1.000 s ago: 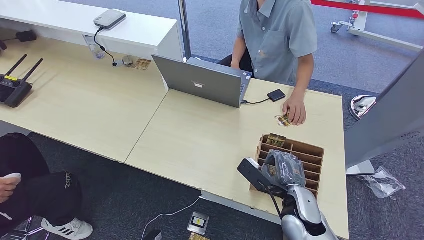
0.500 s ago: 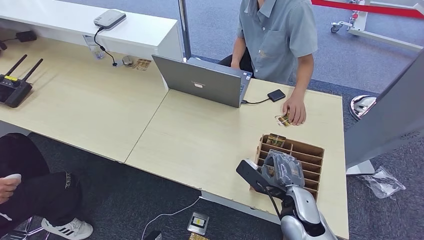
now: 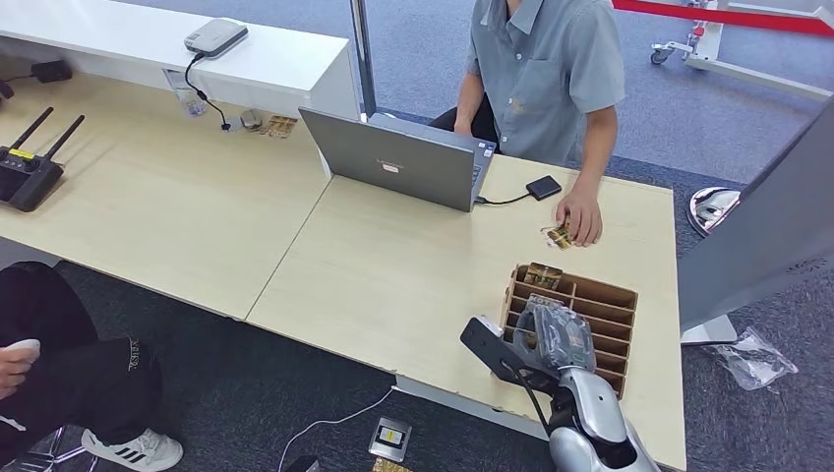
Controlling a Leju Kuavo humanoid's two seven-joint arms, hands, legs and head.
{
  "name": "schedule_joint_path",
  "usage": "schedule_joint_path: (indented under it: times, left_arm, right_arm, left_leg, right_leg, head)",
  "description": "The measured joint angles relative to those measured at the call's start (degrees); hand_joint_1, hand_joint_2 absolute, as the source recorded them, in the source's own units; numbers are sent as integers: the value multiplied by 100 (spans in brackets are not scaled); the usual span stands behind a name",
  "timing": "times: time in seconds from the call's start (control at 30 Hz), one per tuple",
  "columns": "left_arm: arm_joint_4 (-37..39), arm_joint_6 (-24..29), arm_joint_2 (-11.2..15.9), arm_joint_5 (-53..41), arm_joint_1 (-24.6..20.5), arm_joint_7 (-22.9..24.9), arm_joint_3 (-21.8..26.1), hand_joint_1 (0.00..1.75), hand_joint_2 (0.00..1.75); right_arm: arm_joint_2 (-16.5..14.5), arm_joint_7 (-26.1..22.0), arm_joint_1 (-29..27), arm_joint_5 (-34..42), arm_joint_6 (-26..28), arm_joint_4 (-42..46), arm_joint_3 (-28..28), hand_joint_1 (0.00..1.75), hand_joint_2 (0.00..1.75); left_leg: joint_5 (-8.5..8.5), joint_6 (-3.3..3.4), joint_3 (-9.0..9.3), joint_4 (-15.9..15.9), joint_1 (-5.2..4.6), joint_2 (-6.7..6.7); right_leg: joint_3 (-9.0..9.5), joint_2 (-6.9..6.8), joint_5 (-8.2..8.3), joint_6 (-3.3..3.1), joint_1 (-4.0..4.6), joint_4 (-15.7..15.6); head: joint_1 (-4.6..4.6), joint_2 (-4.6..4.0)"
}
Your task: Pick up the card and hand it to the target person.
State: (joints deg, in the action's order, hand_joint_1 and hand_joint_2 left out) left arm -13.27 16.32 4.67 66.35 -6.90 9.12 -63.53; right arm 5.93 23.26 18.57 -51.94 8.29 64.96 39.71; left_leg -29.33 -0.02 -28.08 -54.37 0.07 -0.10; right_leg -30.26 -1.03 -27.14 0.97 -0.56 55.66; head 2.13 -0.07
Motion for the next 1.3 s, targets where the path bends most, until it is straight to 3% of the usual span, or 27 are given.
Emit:
schedule_joint_path:
  times: [0.3, 0.47, 1.03, 1.3]
  left_arm:
    - [0, 5, -3, -16, 1, 26, 2, 0, 0]
    - [0, 8, -4, -16, 3, 15, 8, 0, 0]
    - [1, -38, -10, -101, 13, -117, 15, 0, 0]
    - [0, -34, -12, -126, 6, -111, 15, 0, 0]
  right_arm:
    - [42, -32, -83, -86, 141, 202, 3, 159, 175]
    - [104, -307, -145, -38, 366, 545, -40, 173, 175]
    - [401, -1475, -240, 201, 1145, 2350, -433, 175, 175]
    - [369, -1488, -129, -313, 1247, 2420, -365, 175, 175]
  left_leg:
    - [0, 0, -2, 0, 0, 0]
    - [0, 0, -5, 0, 0, 0]
    - [-1, 0, -10, 0, -1, 0]
    - [-1, -1, -14, 0, 0, -1]
  right_leg:
    - [-2, 0, 0, 0, 0, 0]
    - [-6, 0, 0, 0, 0, 0]
    - [-10, 0, 0, 0, 0, 0]
    - [-10, 0, 0, 0, 0, 1]
  head:
    - [0, 0]
    - [1, 0]
    - [1, 0]
    - [1, 0]
